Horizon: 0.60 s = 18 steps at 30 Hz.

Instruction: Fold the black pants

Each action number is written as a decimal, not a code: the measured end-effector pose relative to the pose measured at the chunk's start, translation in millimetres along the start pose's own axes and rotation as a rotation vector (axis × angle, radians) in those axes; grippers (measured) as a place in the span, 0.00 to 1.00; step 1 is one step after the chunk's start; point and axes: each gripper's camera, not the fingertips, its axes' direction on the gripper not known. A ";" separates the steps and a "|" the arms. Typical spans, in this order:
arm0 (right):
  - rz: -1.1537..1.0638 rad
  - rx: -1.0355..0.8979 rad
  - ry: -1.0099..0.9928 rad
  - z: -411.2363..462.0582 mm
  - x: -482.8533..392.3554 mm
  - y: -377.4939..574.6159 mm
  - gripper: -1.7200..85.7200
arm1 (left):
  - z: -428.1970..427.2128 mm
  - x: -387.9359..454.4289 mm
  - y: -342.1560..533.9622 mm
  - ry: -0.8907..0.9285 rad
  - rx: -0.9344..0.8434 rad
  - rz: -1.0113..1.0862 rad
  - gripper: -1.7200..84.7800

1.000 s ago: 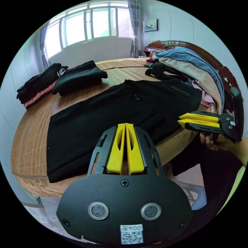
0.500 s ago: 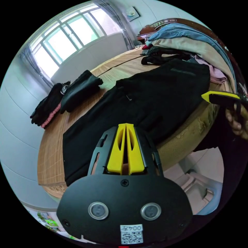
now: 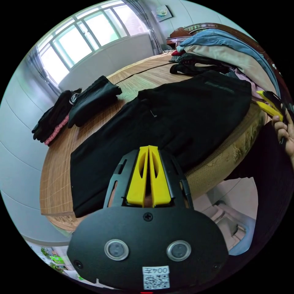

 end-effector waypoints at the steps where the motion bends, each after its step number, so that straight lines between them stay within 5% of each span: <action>1: -0.003 -0.050 -0.002 2.7 4.8 -7.3 0.15 | -0.5 -1.0 -0.8 0.002 -0.002 0.001 0.02; 18: -0.010 -0.214 0.046 28.7 -17.5 -55.0 0.14 | -11.0 -34.4 -7.6 0.040 -0.017 -0.028 0.02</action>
